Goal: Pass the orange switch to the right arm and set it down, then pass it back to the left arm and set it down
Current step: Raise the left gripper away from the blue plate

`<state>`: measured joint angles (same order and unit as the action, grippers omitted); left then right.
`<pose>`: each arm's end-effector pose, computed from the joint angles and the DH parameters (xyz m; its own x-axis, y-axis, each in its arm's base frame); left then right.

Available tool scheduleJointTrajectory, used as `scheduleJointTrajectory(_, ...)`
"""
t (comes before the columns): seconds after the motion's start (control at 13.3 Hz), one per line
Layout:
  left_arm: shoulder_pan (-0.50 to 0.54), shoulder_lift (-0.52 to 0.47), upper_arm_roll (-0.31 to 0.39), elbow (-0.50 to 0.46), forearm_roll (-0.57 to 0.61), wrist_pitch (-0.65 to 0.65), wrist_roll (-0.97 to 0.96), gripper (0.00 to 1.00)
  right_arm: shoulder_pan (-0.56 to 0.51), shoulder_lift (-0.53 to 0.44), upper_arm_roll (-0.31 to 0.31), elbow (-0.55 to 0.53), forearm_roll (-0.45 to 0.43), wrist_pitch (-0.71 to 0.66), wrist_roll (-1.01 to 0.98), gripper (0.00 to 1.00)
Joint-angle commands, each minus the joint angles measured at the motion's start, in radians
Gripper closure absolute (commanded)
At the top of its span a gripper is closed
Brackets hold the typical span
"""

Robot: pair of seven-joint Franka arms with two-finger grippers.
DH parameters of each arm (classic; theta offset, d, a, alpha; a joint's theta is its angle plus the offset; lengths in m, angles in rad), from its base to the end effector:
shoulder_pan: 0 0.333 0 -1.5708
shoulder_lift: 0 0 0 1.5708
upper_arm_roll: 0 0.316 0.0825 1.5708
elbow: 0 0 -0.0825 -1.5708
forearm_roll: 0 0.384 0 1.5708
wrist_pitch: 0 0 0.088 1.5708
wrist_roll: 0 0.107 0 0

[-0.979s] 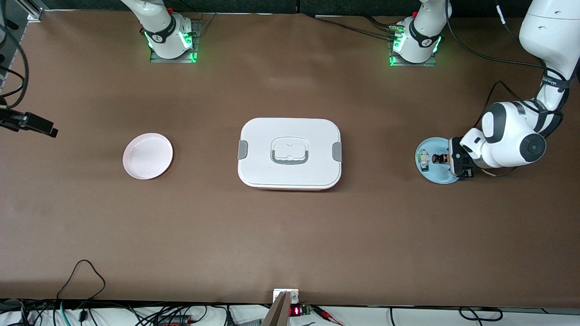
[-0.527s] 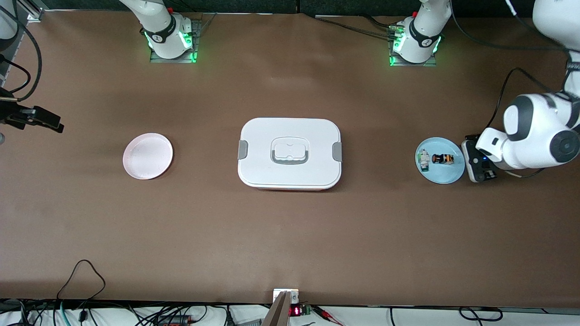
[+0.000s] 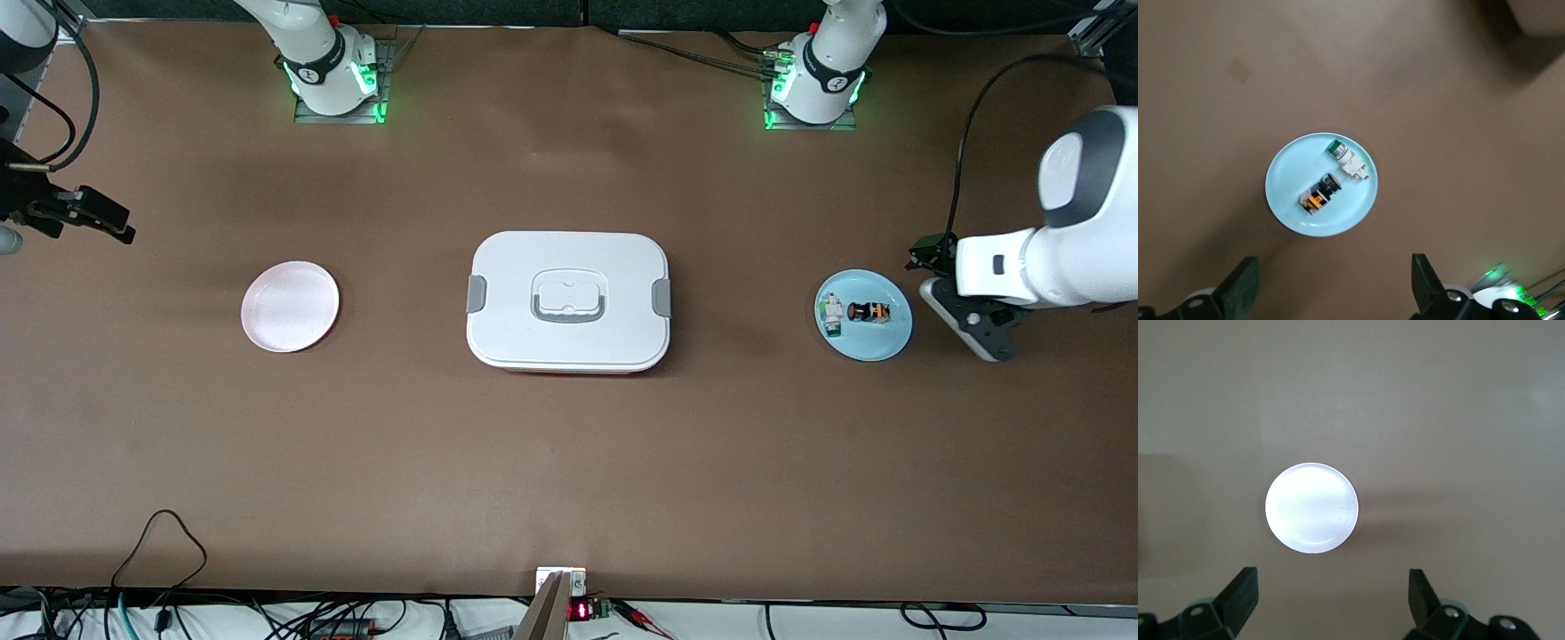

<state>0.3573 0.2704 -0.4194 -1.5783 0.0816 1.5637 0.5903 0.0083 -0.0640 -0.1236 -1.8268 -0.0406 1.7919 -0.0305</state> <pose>0.6077 -0.0052 0.4742 0.7618 -0.6169 -0.1977 -0.5935 -0.7870 0.1686 0.5418 -0.0679 0.5567 0.9967 -0.0758 0.0275 -0.0767 -0.9965 0.0328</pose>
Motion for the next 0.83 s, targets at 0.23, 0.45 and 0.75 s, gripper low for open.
scheduleJointTrajectory(0.23,0.003,-0.019,-0.038,0.286,-0.055,-0.249,-0.416,0.00,0.015,0.030,0.004,0.092,0.013,-0.068,0.041,0.00)
scheduleJointTrajectory(0.45,0.003,-0.017,-0.033,0.333,-0.056,-0.297,-0.530,0.00,0.021,0.038,0.004,0.096,0.015,-0.072,0.038,0.00)
scheduleJointTrajectory(0.75,-0.122,-0.037,0.095,0.319,-0.062,-0.292,-0.544,0.00,0.035,0.038,0.004,0.104,0.007,-0.074,0.037,0.00)
